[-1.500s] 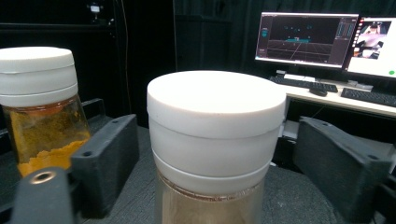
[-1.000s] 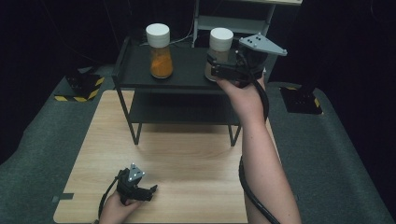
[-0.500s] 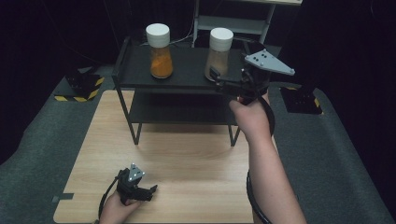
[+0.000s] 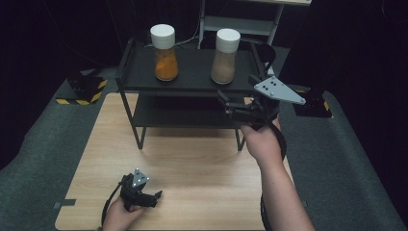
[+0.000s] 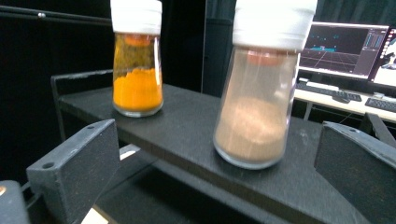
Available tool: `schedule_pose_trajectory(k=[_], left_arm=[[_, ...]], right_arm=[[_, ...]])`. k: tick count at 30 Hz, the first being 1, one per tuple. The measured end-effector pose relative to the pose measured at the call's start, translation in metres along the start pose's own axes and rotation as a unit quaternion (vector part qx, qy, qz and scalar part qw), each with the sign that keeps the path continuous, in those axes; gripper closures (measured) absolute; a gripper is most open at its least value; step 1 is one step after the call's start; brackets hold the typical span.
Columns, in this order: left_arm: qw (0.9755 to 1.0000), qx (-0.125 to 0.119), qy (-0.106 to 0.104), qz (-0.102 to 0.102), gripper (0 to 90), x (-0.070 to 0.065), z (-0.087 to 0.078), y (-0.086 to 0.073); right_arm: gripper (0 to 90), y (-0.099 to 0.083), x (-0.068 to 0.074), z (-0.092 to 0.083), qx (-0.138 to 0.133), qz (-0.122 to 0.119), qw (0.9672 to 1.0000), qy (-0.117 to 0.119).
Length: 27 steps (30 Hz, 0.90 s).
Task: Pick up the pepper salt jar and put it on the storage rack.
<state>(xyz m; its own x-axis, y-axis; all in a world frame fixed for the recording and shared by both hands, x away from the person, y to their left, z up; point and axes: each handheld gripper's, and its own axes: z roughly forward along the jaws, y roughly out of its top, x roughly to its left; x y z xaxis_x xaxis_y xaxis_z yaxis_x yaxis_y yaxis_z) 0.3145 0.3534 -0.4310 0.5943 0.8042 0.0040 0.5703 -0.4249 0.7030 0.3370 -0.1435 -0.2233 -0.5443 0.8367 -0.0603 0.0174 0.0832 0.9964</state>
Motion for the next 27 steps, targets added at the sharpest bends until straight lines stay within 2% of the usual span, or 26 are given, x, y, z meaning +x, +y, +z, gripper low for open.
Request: schedule_pose_trajectory(k=[15,27], left_arm=[[1.0,0.001,-0.001,0.001,0.4,0.0,0.0,0.0],[1.0,0.001,-0.001,0.002,0.3,0.0,0.0,0.0]], right_arm=[[0.0,-0.037,0.006,-0.019,0.01,-0.002,0.9998,0.017],[0.0,-0.053,0.007,-0.026,0.012,0.003,0.9996,0.024]])
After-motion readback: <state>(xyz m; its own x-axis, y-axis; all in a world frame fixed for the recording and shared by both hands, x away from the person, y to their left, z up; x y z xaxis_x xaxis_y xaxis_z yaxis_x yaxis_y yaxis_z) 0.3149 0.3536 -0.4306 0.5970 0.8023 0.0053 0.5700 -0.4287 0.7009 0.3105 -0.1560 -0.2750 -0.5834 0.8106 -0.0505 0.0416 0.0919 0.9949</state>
